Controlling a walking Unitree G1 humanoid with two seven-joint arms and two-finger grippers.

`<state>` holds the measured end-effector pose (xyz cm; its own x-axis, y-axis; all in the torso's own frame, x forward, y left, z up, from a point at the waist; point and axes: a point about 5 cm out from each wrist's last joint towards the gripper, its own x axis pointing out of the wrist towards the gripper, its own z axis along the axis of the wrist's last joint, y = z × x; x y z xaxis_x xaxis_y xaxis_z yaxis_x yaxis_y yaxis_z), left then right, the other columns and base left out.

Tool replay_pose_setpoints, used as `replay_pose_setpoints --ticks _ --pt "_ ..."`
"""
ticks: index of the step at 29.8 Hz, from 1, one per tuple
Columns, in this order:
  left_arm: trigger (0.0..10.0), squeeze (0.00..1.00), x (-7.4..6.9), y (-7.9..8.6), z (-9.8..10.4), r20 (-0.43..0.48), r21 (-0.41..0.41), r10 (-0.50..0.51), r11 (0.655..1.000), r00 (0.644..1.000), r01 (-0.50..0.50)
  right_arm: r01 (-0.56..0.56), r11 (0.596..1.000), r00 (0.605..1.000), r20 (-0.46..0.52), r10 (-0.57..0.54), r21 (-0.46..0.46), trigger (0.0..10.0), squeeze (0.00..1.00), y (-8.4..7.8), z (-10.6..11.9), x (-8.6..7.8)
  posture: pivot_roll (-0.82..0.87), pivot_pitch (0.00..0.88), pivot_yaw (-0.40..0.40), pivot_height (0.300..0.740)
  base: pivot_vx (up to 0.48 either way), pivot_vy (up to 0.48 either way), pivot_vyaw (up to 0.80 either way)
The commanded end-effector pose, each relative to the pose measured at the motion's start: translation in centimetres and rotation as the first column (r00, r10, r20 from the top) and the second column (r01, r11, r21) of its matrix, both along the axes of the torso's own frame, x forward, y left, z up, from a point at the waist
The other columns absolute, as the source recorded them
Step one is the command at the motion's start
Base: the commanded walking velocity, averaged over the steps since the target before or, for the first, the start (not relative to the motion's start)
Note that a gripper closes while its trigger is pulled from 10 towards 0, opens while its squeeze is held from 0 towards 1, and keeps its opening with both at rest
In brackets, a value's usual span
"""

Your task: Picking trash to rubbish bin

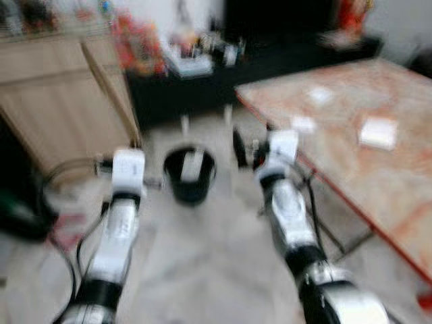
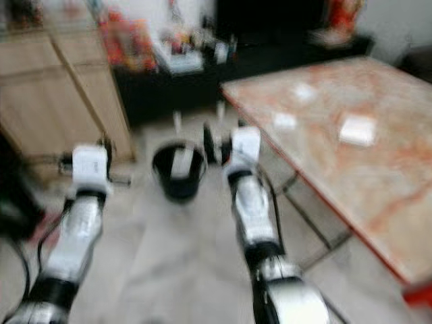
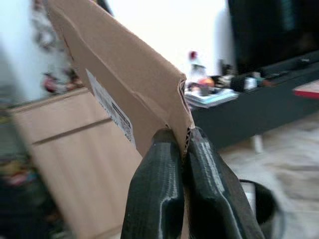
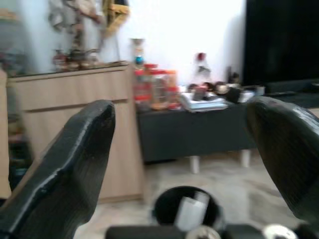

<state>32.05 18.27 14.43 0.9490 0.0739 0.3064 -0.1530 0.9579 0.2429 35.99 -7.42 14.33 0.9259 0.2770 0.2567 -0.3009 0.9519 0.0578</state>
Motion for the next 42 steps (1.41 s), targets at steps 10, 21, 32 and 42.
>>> replay_pose_setpoints --ticks 10,21,32,42 --pt "10.0 0.00 0.1 -0.8 -0.2 -0.013 -0.042 -0.057 0.998 0.998 0.057 -0.004 1.000 1.000 -0.009 0.004 -0.004 10.0 0.00 -0.4 0.0 0.1 0.00 0.012 -0.004 0.740 0.000 0.000 0.72" --pt "10.0 0.00 -0.6 1.0 -4.2 -0.171 -0.070 -0.072 0.996 0.983 0.061 0.011 0.999 0.993 -0.118 -0.016 -0.049 10.0 0.00 -1.7 -2.4 -0.1 -0.01 0.017 -0.010 0.740 0.000 0.000 0.00" --pt "10.0 0.00 -1.9 2.1 -8.3 -0.324 -0.057 -0.042 0.998 0.945 0.025 0.014 0.996 0.981 -0.189 -0.031 -0.088 10.0 0.00 -2.7 -4.1 -0.5 -0.02 0.019 -0.022 0.740 0.310 0.000 0.00" --pt "10.0 0.00 -2.4 2.6 -9.4 -0.356 -0.059 -0.035 0.998 0.934 0.015 0.010 0.995 0.975 -0.218 -0.033 -0.102 10.0 0.00 -3.0 -5.0 -0.8 -0.02 0.016 -0.023 0.740 0.405 0.000 0.00"
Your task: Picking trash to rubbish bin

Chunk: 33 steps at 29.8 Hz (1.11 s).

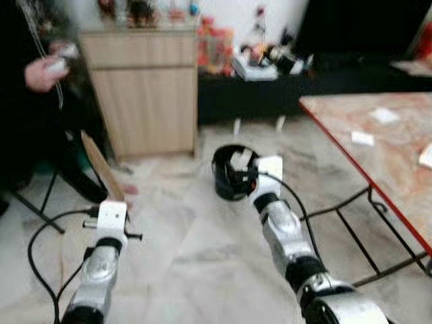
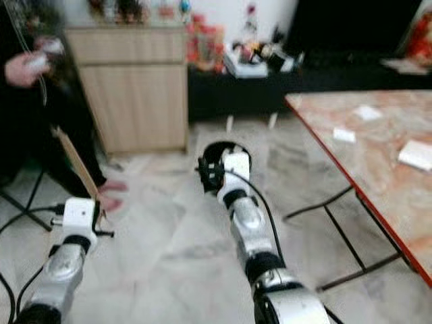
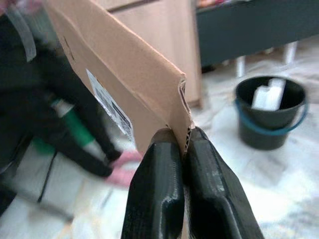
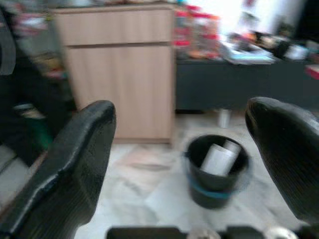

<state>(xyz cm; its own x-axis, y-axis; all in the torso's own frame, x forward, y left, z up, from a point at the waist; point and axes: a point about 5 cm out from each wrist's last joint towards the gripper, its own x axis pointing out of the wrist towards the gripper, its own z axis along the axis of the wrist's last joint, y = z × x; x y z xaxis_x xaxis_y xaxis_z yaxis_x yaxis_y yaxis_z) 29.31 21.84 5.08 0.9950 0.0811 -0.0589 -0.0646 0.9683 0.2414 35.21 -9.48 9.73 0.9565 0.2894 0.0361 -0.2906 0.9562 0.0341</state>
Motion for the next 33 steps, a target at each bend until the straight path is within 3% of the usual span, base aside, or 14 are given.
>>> replay_pose_setpoints --ticks 1,8,19,21,24,25,27,29,31,33 --pt "10.0 0.00 0.4 -1.0 -0.1 0.003 -0.018 -0.024 1.000 1.000 0.024 0.020 1.000 1.000 -0.016 -0.020 -0.016 10.0 0.00 -0.9 -0.4 0.0 -0.02 0.016 -0.023 0.740 0.405 0.000 0.00" --pt "10.0 0.00 0.2 -0.8 -0.7 -0.030 -0.016 -0.029 0.999 0.999 0.029 0.018 0.999 0.997 -0.070 -0.021 -0.037 10.0 0.00 -1.2 -1.5 -0.4 -0.02 0.011 -0.021 0.740 0.398 0.000 0.00" --pt "10.0 0.00 -0.7 -0.6 -2.6 -0.129 -0.025 -0.024 0.999 0.991 0.021 -0.002 0.990 0.950 -0.308 -0.043 -0.142 10.0 0.00 -3.4 -6.8 -3.2 -0.02 0.000 -0.016 0.740 0.377 0.000 0.00" --pt "10.0 0.00 -1.2 -0.6 -3.7 -0.191 -0.028 -0.030 0.999 0.981 0.025 -0.005 0.983 0.912 -0.405 -0.070 -0.181 10.0 0.00 -4.3 -8.9 -4.8 -0.01 0.000 -0.017 0.740 0.364 0.000 0.00" --pt "10.0 0.00 -1.3 -0.6 -3.9 -0.203 -0.027 -0.030 0.999 0.979 0.026 -0.008 0.981 0.903 -0.423 -0.075 -0.192 10.0 0.00 -4.5 -9.3 -5.1 -0.01 0.000 -0.017 0.740 0.356 0.000 0.00" --pt "10.0 0.00 -1.8 -0.7 -4.8 -0.261 -0.020 -0.036 0.999 0.965 0.032 0.002 0.982 0.871 -0.481 -0.094 -0.188 10.0 0.00 -4.8 -10.5 -6.2 -0.01 0.000 -0.018 0.740 0.349 0.000 0.00" --pt "10.0 0.00 -2.1 -0.7 -5.3 -0.289 -0.014 -0.035 0.999 0.957 0.032 0.016 0.983 0.852 -0.512 -0.110 -0.184 10.0 0.00 -5.0 -11.1 -6.8 -0.01 0.000 -0.018 0.740 0.349 0.000 0.00" --pt "10.0 0.00 -3.3 -0.3 -6.7 -0.377 0.001 -0.013 1.000 0.926 0.015 0.068 0.979 0.796 -0.581 -0.169 -0.192 10.0 0.00 -6.1 -12.5 -8.2 -0.01 0.000 -0.017 0.740 0.347 0.000 0.00" --pt "10.0 0.00 -3.4 -0.3 -6.9 -0.386 0.003 -0.010 1.000 0.922 0.012 0.075 0.979 0.790 -0.588 -0.175 -0.191 10.0 0.00 -6.2 -12.7 -8.3 -0.01 0.000 -0.017 0.740 0.345 0.000 0.00" --pt "10.0 0.00 -4.3 0.1 -7.7 -0.437 0.002 0.015 1.000 0.899 -0.015 0.097 0.975 0.749 -0.631 -0.203 -0.198 10.0 0.00 -6.9 -13.4 -9.2 -0.01 0.000 -0.015 0.740 0.341 0.000 0.00"
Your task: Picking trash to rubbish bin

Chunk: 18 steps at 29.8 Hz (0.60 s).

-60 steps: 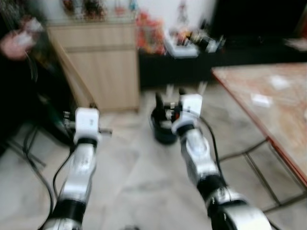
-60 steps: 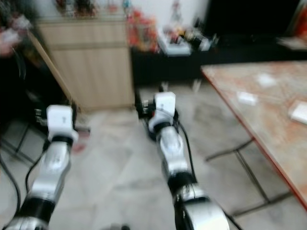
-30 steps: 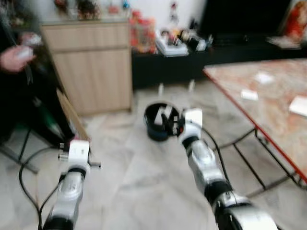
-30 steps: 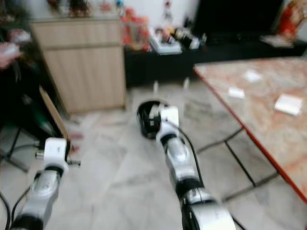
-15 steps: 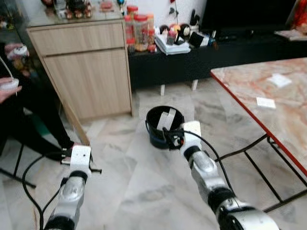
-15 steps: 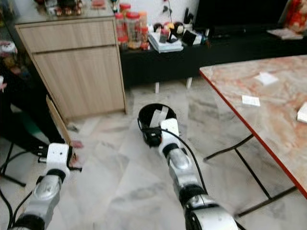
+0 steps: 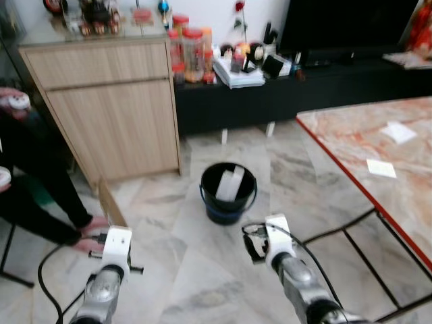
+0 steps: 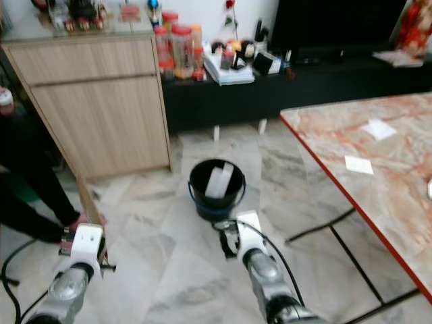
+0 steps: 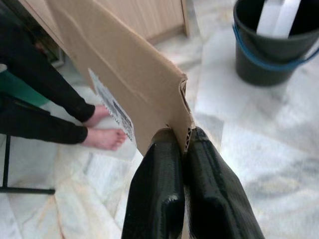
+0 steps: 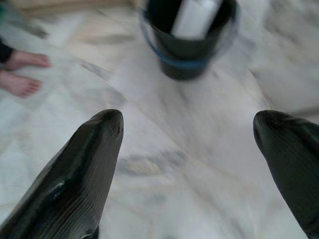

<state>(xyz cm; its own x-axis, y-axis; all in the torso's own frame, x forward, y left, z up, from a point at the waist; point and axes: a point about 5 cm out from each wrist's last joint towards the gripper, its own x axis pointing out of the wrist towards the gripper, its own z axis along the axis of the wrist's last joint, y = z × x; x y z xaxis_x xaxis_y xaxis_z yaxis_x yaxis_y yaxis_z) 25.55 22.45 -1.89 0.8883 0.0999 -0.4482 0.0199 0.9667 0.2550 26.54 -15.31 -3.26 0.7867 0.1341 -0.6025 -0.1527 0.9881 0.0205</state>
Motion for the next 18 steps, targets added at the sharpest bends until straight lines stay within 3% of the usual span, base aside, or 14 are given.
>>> replay_pose_setpoints --ticks 1,3,6,9,18 --pt "10.0 0.00 -0.5 -0.5 -0.8 -0.044 -0.007 -0.002 1.000 0.999 0.001 0.050 0.999 0.998 -0.039 -0.050 -0.007 10.0 0.00 -1.1 -0.5 -0.5 -0.01 0.000 -0.015 0.740 0.341 0.000 0.00" --pt "10.0 0.00 -1.8 -0.1 -1.9 -0.119 -0.014 0.036 0.999 0.992 -0.038 0.059 0.998 0.993 -0.104 -0.062 -0.031 10.0 0.00 -1.9 -1.4 -1.7 -0.01 0.000 -0.014 0.740 0.336 0.000 0.00" --pt "10.0 0.00 -2.0 -0.1 -2.0 -0.132 -0.015 0.041 0.999 0.990 -0.044 0.063 0.997 0.991 -0.114 -0.067 -0.038 10.0 0.00 -2.1 -1.6 -2.0 -0.01 0.000 -0.014 0.740 0.337 0.000 0.00" --pt "10.0 0.00 -3.1 0.4 -2.9 -0.196 -0.030 0.099 0.994 0.976 -0.106 0.092 0.994 0.983 -0.151 -0.101 -0.065 10.0 0.00 -2.6 -2.1 -2.8 0.00 0.000 -0.017 0.740 0.336 0.000 0.00" --pt "10.0 0.00 -3.3 0.5 -3.1 -0.218 -0.051 0.126 0.989 0.968 -0.140 0.130 0.990 0.973 -0.185 -0.138 -0.056 10.0 0.00 -2.6 -2.8 -3.7 0.00 0.000 -0.017 0.740 0.330 0.000 0.00"
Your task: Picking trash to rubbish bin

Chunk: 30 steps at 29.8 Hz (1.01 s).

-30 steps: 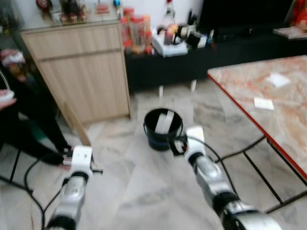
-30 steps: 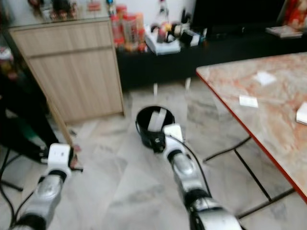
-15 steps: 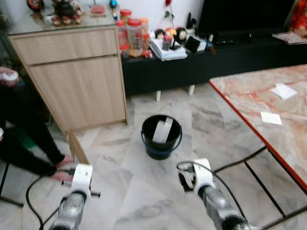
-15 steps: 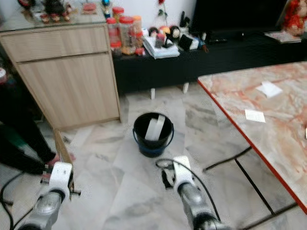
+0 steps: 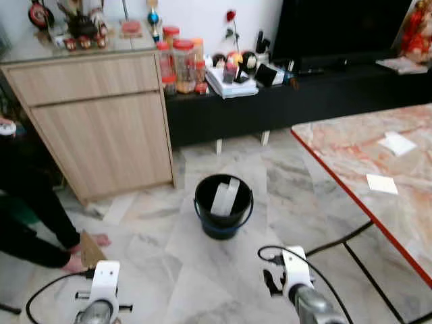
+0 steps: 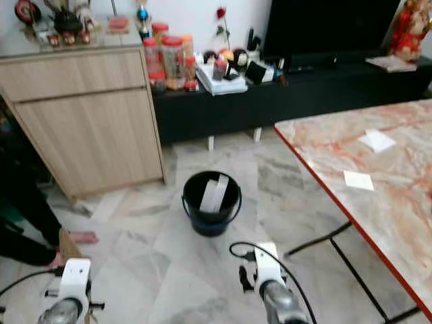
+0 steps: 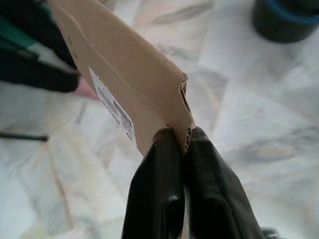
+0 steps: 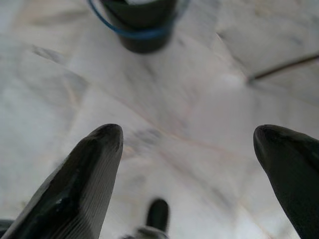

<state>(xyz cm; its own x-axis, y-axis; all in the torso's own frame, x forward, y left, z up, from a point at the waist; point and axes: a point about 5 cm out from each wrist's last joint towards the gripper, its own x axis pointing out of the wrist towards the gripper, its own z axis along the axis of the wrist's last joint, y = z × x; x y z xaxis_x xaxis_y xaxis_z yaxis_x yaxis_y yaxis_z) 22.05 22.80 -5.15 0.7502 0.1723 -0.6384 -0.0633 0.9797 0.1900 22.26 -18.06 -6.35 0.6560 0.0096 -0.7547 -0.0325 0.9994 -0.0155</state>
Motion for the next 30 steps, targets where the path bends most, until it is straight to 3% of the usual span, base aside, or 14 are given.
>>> replay_pose_setpoints --ticks 1,8,30 --pt "10.0 0.00 0.2 0.2 0.2 0.006 0.004 0.001 1.000 1.000 -0.001 0.017 1.000 1.000 0.015 -0.017 0.010 10.0 0.00 0.1 0.3 0.6 -0.01 0.000 -0.016 0.740 0.330 0.000 0.00" --pt "10.0 0.00 0.5 0.2 0.4 0.021 -0.007 0.020 1.000 1.000 -0.020 0.018 0.999 1.000 0.019 -0.018 0.039 10.0 0.00 0.7 0.3 0.6 0.00 0.000 -0.016 0.740 0.344 0.000 -0.57" --pt "10.0 0.00 0.5 0.1 0.4 0.025 -0.016 0.025 1.000 0.999 -0.024 -0.050 0.998 0.998 0.033 0.048 0.037 10.0 0.00 1.6 0.4 0.8 0.01 0.027 -0.011 0.740 0.355 0.000 0.00"
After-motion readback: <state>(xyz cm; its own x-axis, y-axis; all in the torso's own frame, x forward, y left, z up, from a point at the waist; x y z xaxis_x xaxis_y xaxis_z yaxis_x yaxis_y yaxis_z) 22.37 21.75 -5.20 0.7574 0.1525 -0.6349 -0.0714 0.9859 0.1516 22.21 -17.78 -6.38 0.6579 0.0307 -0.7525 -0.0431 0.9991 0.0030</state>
